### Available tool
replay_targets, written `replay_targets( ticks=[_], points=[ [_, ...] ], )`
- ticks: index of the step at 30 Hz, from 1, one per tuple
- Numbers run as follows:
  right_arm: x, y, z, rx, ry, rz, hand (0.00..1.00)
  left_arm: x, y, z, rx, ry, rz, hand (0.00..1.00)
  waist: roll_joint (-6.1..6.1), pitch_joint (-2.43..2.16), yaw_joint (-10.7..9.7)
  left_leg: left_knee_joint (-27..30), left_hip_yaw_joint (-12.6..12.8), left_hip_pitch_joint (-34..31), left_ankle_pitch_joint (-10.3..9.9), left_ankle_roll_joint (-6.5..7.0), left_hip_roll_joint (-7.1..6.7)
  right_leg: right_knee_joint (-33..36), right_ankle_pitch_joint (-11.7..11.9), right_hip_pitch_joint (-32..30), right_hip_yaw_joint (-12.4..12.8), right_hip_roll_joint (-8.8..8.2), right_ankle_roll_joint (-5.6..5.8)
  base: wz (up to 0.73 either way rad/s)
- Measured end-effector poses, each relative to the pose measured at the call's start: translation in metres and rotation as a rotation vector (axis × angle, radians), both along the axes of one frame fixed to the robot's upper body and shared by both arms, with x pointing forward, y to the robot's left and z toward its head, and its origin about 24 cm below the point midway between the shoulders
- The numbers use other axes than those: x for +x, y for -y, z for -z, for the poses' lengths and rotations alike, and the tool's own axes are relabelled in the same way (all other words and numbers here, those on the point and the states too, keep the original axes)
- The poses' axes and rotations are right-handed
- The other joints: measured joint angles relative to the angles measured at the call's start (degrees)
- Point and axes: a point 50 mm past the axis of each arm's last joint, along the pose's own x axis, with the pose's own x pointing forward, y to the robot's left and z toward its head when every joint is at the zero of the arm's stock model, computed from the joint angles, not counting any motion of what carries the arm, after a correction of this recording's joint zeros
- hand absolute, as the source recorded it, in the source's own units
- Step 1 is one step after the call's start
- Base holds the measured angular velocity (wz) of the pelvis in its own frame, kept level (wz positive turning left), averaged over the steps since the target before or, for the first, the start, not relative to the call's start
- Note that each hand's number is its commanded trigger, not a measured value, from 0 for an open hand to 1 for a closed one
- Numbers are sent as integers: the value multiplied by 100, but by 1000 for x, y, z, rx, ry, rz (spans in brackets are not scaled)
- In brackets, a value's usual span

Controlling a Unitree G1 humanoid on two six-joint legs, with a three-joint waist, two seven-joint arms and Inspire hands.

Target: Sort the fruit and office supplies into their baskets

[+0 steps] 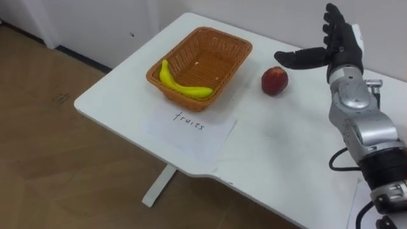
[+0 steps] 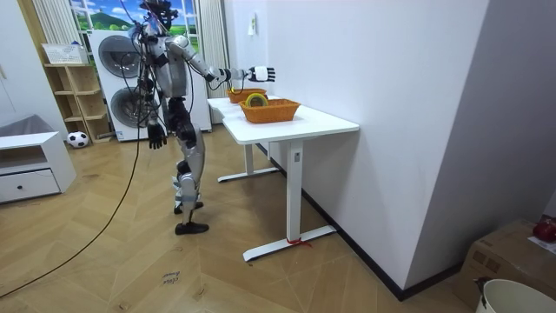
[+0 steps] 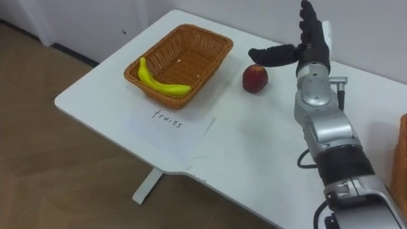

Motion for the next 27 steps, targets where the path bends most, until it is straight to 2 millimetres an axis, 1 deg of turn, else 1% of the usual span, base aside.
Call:
replay_targets(
  ticks=[3, 4, 5, 6, 8, 9, 11, 14, 15, 16, 18, 19, 23, 27],
  points=[
    [0, 5, 11, 0, -50, 13, 0, 4, 4, 1, -16, 9, 11, 0, -21, 12, 22, 28, 0, -140, 12, 5, -13, 9, 1, -121, -22, -17, -1, 0],
    [-1, 8, 16, 1, -75, 22, 0, 6, 5, 2, -20, 14, 20, 0, -32, 22, 37, 55, 1, -227, 13, 7, -17, 14, 1, -202, -23, -23, -1, 0],
    [-1, 11, 21, 0, -100, 32, 0, 10, 6, 2, -22, 21, 28, 0, -44, 55, 47, 92, -4, -325, 14, 8, -20, 13, 2, -275, -27, -23, -4, 0],
    [-2, 13, 24, 0, -112, 37, 0, 13, 6, 2, -23, 24, 32, 0, -47, 63, 73, 101, -3, -373, 18, 11, -20, 17, 5, -328, -24, -24, -8, -6],
    [-4, 17, 33, 3, -154, 50, 0, 24, 8, 3, -25, 53, 44, 0, -45, 82, 194, 111, 63, -537, 31, 23, -12, 28, 19, -519, -22, -37, -30, -12],
    [-4, 17, 35, 4, -159, 47, 0, 27, 8, 3, -24, 61, 46, 0, -43, 88, 203, 113, 71, -573, 34, 26, -13, 34, 19, -562, -17, -41, -31, -8],
    [-4, 16, 35, 6, -163, 39, 0, 38, 7, 2, -17, 95, 36, 0, -39, 97, 262, 133, 95, -725, 38, 29, -5, 95, 22, -742, -6, -53, -35, -5],
    [-3, 15, 34, 8, -160, 30, 0, 47, 8, 2, -21, 124, 28, 0, -48, 108, 281, 176, 101, -848, 38, 29, -5, 98, 22, -846, -7, -56, -35, 0],
    [-2, 15, 33, 9, -154, 26, 0, 48, 8, 2, -22, 126, 29, 0, -49, 115, 282, 176, 104, -857, 38, 29, -3, 98, 22, -855, -7, -56, -35, 0],
    [0, 14, 31, 11, -149, 21, 0, 49, 8, 2, -22, 127, 33, 0, -49, 133, 282, 176, 113, -856, 38, 29, 0, 98, 22, -858, -2, -54, -35, -4],
    [1, 14, 29, 14, -150, 16, 0, 49, 11, 2, -21, 124, 49, 0, -49, 147, 281, 174, 131, -852, 38, 29, 5, 98, 22, -861, 3, -54, -35, -4],
    [3, 13, 28, 10, -149, 12, 0, 50, 12, 2, -21, 123, 57, 0, -59, 160, 280, 172, 138, -855, 37, 29, 11, 98, 22, -871, 3, -50, -35, 0],
    [4, 10, 26, 5, -136, -6, 0, 52, 14, 3, -19, 123, 74, 0, -96, 190, 275, 182, 139, -955, 38, 29, 15, 107, 26, -967, 2, -47, -42, 0],
    [5, 9, 25, -5, -137, -8, 0, 52, 13, 2, -12, 123, 73, 0, -134, 198, 292, 204, 135, -1010, 38, 29, 12, 114, 31, -1005, -4, -49, -50, 0]
  ],
)
